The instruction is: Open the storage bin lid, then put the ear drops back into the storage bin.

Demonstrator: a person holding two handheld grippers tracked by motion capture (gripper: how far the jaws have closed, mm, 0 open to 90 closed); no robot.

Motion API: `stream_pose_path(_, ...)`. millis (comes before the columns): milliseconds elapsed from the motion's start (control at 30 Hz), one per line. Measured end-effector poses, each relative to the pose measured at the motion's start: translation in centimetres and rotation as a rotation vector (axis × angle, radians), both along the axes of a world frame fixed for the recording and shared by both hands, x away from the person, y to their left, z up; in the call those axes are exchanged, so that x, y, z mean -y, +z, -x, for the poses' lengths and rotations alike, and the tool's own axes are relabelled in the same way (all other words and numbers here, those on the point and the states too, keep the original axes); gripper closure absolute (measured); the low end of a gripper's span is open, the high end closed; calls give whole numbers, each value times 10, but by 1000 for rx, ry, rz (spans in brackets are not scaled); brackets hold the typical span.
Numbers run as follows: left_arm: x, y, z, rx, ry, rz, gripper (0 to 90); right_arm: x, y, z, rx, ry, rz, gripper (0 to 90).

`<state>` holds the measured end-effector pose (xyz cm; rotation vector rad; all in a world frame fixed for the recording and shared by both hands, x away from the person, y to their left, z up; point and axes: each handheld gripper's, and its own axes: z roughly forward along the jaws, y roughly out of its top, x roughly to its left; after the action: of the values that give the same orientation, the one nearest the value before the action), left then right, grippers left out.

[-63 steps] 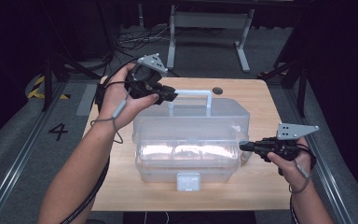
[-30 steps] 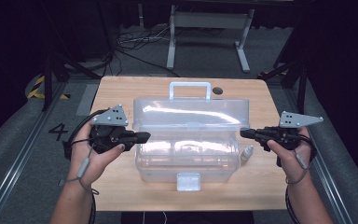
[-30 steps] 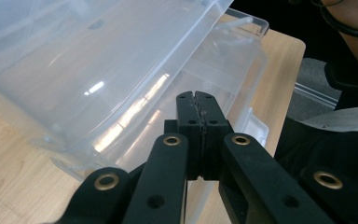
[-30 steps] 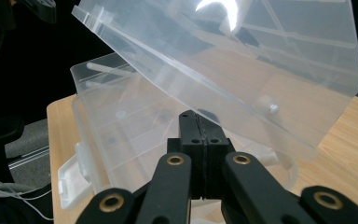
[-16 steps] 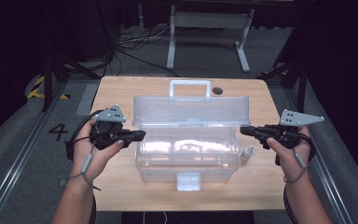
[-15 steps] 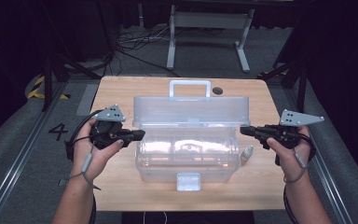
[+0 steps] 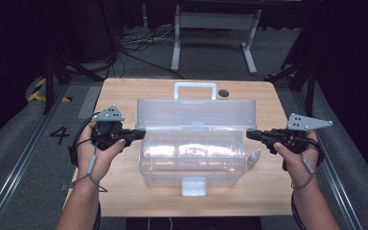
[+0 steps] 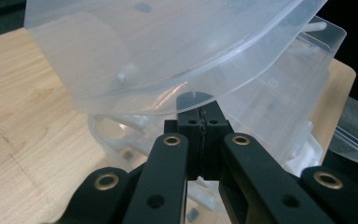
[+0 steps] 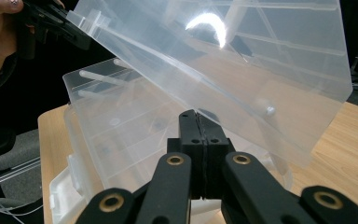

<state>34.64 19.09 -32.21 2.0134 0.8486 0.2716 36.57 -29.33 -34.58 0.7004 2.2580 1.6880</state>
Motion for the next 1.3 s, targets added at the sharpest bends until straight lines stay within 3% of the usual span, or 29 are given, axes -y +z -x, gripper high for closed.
stream_pose_path(400, 1, -6, -8, 16, 12, 20, 899, 2, 1, 3, 13, -13, 3, 900)
stream_pose_path(600, 1, -5, -11, 45, 25, 26, 899, 5, 1, 7, 17, -24, 12, 900)
stream_pose_path(967, 2, -1, -17, 78, 35, 27, 899, 15, 1, 14, 25, -90, 30, 893)
stream_pose_path(1133, 3, 1, -20, 89, 34, 24, 899, 17, 1, 17, 28, -140, 46, 809)
stream_pose_path(1300, 3, 3, -24, 99, 38, 21, 899, 15, 0, 18, 40, -209, 49, 664)
